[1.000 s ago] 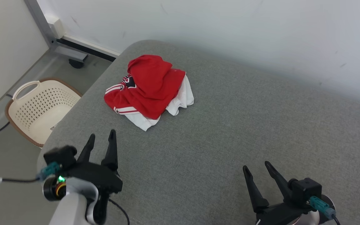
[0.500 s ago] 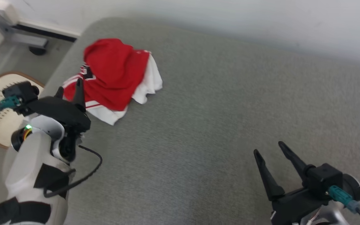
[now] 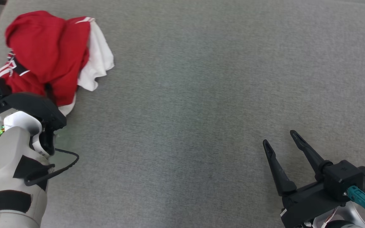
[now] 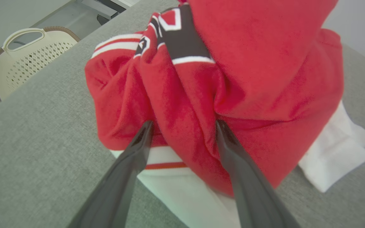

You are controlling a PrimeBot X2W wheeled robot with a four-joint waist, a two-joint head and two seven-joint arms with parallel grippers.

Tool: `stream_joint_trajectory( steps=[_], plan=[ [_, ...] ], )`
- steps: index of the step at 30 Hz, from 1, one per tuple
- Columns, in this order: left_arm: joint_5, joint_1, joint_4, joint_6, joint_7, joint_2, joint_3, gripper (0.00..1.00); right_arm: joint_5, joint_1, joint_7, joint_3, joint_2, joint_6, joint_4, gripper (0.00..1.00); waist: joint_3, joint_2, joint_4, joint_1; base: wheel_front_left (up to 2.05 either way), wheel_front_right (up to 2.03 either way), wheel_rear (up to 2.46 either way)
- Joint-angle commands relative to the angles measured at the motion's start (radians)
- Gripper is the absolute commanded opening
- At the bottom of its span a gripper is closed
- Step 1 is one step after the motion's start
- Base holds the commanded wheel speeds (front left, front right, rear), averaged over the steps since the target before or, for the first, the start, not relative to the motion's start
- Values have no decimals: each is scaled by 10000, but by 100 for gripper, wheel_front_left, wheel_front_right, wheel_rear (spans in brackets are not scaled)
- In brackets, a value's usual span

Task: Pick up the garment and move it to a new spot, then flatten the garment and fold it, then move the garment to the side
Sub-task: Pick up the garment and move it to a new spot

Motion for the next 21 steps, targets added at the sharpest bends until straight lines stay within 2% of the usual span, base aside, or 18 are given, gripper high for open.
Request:
stream_joint_trajectory(
  steps=[1,2,3,4,5,6,8,16,21],
  plan=[
    [110,-115,110,36,-111,19,-60,100,31,20,38,-9,-19,-23,-12,100,287,-1,-352,-2,0,0,0],
    [123,-101,171,67,-217,8,-80,100,46,35,36,-13,-20,-23,6,100,253,-1,-352,-2,0,0,0],
    [164,-49,255,23,-267,-23,-130,38,64,61,22,-24,-19,-23,60,100,176,-1,-350,-2,0,0,0],
    [164,-49,255,23,-267,-23,-130,38,64,61,22,-24,-19,-23,60,100,176,-1,-350,-2,0,0,0],
    [214,28,294,-53,-372,-45,-193,4,81,106,-2,-5,-6,-23,127,100,47,-1,-348,-2,0,0,0],
    [251,112,327,-69,-502,-34,-249,0,117,151,-44,45,18,-23,199,100,-115,-1,-353,-2,0,0,0],
    [358,327,452,-89,-776,88,-340,0,220,258,-152,188,112,-23,421,100,-544,-1,-397,-2,0,0,0],
    [681,374,343,303,-2009,681,-495,0,567,108,-705,575,564,-23,1244,100,-1752,-1,-811,-2,0,0,0],
    [1001,236,-20,345,-2356,990,-778,0,739,-39,-1224,628,867,-23,1940,100,-2552,-1,-1128,-2,0,0,0]
  ],
)
